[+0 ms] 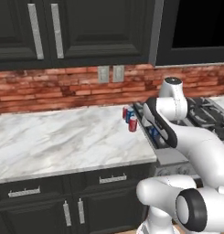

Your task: Four empty soda cans are scattered around the kitchen. Gather all the cans and cluster them next to the stove for recycling.

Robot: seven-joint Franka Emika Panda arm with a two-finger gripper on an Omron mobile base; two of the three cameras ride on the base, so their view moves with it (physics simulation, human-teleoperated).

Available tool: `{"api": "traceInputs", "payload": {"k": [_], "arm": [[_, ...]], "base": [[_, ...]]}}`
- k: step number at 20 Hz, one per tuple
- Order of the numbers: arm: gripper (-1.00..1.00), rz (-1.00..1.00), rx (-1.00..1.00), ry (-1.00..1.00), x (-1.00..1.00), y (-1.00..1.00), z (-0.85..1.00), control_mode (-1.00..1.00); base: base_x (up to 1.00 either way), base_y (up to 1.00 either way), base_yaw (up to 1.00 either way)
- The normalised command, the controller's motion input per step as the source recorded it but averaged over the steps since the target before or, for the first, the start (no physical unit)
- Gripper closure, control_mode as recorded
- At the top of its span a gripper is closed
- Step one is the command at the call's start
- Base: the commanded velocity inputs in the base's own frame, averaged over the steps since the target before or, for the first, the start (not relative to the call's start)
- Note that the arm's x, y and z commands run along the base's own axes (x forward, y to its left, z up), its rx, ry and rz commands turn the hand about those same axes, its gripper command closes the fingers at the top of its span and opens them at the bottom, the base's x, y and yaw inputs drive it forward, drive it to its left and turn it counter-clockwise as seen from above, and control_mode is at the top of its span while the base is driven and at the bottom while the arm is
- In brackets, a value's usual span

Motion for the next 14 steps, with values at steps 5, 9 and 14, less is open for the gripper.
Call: {"api": "traceInputs", "payload": {"k": [5, 9, 14], "arm": [[1.0, 0.0, 0.0, 0.0, 0.0, 0.0, 0.0, 1.0], [1.0, 0.0, 0.0, 0.0, 0.0, 0.0, 0.0, 1.0], [1.0, 0.0, 0.0, 0.0, 0.0, 0.0, 0.0, 1.0]], "base": [[0.34, 0.0, 0.0], [0.21, 0.0, 0.0], [0.23, 0.0, 0.0]]}}
